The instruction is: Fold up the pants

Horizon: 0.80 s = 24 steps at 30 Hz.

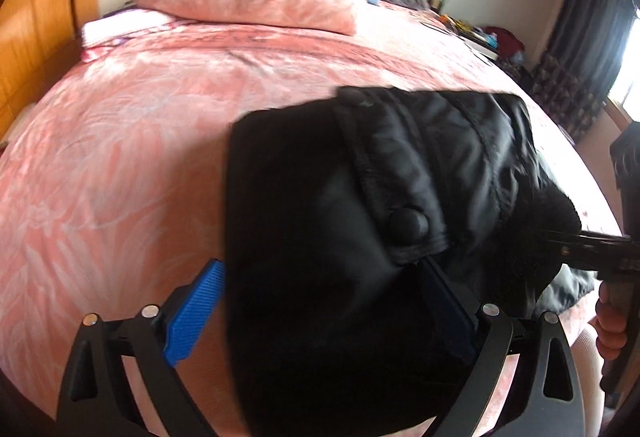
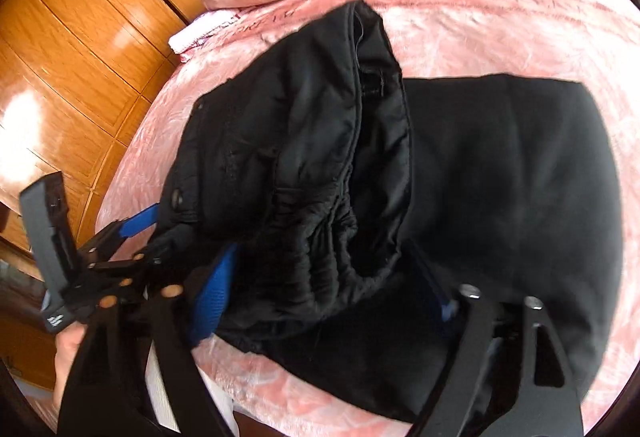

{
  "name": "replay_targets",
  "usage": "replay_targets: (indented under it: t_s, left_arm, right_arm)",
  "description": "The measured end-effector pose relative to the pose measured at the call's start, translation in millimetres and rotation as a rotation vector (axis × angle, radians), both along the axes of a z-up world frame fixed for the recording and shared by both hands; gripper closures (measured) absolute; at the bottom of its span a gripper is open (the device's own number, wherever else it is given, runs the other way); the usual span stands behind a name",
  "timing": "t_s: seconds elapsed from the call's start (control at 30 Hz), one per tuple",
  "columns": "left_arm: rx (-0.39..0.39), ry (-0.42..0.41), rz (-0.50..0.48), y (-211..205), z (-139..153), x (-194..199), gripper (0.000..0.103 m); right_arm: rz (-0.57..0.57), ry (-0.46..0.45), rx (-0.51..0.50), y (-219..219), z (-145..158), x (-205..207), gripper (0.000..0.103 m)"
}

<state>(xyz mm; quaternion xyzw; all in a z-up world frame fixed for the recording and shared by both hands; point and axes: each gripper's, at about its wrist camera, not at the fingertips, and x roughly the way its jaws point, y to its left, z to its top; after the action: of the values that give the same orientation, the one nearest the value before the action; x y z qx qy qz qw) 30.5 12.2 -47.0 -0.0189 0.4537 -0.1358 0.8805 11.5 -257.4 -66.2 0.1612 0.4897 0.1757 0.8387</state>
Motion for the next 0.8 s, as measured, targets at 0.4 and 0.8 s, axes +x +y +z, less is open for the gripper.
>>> replay_targets:
  t_s: [0.4,0.8]
  left_arm:
    - [-0.097,0.010,0.112,34,3,-6,0.004]
    - [-0.145,-0.015,0.045,3,23,5,0.004]
  right_arm:
    - [0.040,-0.173,0.001,0,60,-23,0.069]
    - [-0.122,-0.152,-0.057,-86,72,-50,0.069]
